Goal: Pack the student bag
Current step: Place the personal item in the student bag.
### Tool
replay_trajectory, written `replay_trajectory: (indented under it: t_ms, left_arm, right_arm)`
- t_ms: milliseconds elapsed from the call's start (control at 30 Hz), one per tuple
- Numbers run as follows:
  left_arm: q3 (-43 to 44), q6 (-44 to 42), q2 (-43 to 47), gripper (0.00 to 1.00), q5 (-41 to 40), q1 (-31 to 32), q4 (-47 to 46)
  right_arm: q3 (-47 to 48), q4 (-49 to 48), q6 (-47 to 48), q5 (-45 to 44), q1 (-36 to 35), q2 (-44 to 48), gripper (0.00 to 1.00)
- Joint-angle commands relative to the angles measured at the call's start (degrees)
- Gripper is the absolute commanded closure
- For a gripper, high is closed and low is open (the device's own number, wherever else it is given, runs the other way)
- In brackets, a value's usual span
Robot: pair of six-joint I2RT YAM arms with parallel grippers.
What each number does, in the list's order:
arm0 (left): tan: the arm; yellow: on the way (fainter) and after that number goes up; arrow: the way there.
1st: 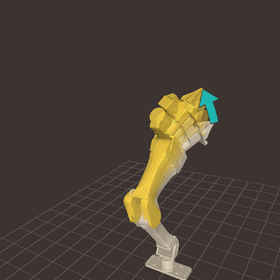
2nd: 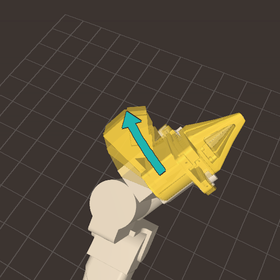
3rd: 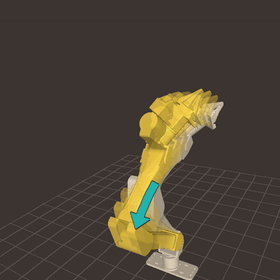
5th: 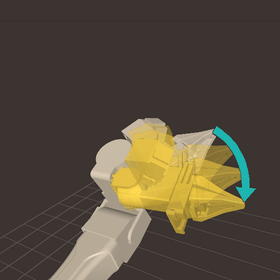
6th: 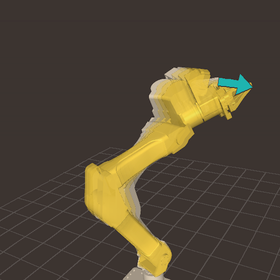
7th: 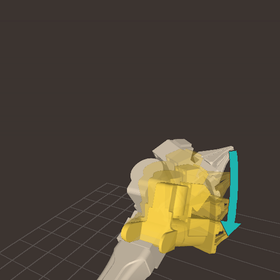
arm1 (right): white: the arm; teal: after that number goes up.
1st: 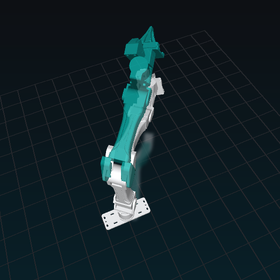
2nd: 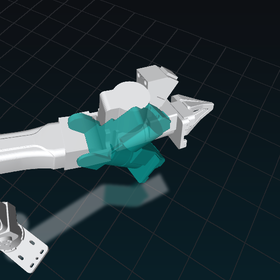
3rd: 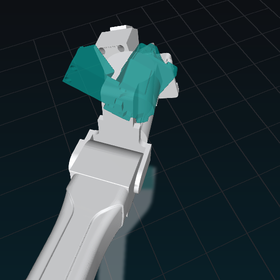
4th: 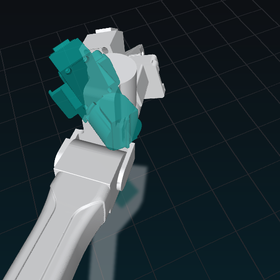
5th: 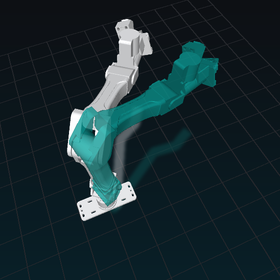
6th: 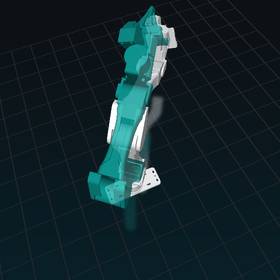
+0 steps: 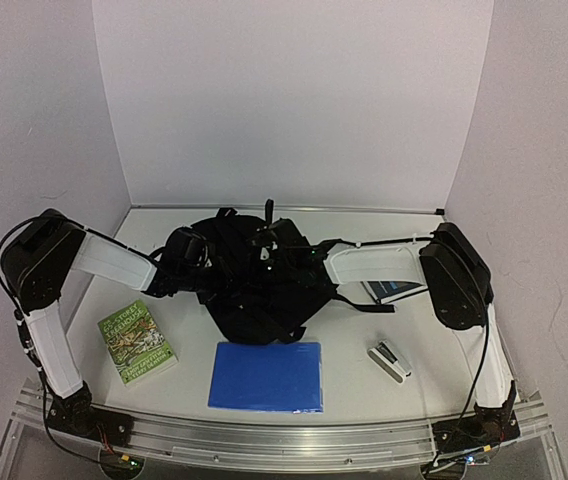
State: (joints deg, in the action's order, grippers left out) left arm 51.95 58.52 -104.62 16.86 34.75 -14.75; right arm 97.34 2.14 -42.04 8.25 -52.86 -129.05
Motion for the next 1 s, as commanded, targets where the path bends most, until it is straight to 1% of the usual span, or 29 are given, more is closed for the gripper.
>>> replay_trajectory:
  t_ms: [0, 100, 200, 267, 300, 467, 533, 600, 667, 767, 900, 967]
  left_arm:
    - [2.91, 0.63, -2.98, 0.88, 2.45, 1.15, -5.16]
    - [4.81, 0.33, -4.56, 0.89, 2.60, 1.43, -5.04]
    - [4.74, 0.46, -4.74, 0.89, 2.72, 1.47, -5.51]
    - [3.63, -0.09, -3.21, 0.87, 1.98, 1.49, -5.45]
    - [3.03, -0.63, -2.13, 0.84, 1.39, 1.48, -4.98]
    - [-0.85, -3.74, 6.57, 0.64, -0.55, 1.47, 0.43]
    - [-2.58, -4.60, 10.15, 0.53, -1.04, 1.47, 3.17]
    - [-4.16, -5.36, 14.00, 0.45, -1.69, 1.47, 6.73]
    - [-5.21, -6.08, 17.46, 0.40, -2.18, 1.47, 10.04]
    - [-6.29, -7.24, 20.85, 0.33, -2.01, 1.47, 13.35]
    - [-7.23, -9.66, 22.11, 0.27, -0.36, 1.46, 14.36]
    - [-6.73, -12.08, 21.37, 0.24, 0.87, 1.47, 14.41]
  right_arm:
    - [0.31, -5.16, 0.17, 1.36, -0.49, 5.45, 1.00]
    - [0.02, -5.03, 0.28, 0.90, -0.48, 5.94, 1.00]
    - [0.12, -4.72, 0.51, 0.67, -0.38, 6.32, 1.00]
    - [0.08, -4.47, 0.57, 0.30, -0.39, 6.48, 1.00]
    - [-0.02, -4.31, 0.66, 0.09, -0.36, 6.64, 1.00]
    - [-2.14, -3.93, 1.86, -0.07, 0.11, 9.06, 0.74]
    - [-3.83, -3.89, 2.48, 0.20, 0.49, 11.17, 0.64]
    - [-6.25, -3.79, 3.25, -0.11, 0.71, 13.83, 0.53]
    - [-8.73, -3.49, 3.94, -0.53, 0.77, 16.38, 0.45]
    - [-11.83, -2.27, 4.60, -1.18, 0.83, 19.53, 0.38]
    - [-16.80, -0.29, 4.45, -2.27, 0.78, 22.03, 0.32]
    - [-18.68, 0.41, 3.85, -3.18, 0.76, 22.51, 0.31]
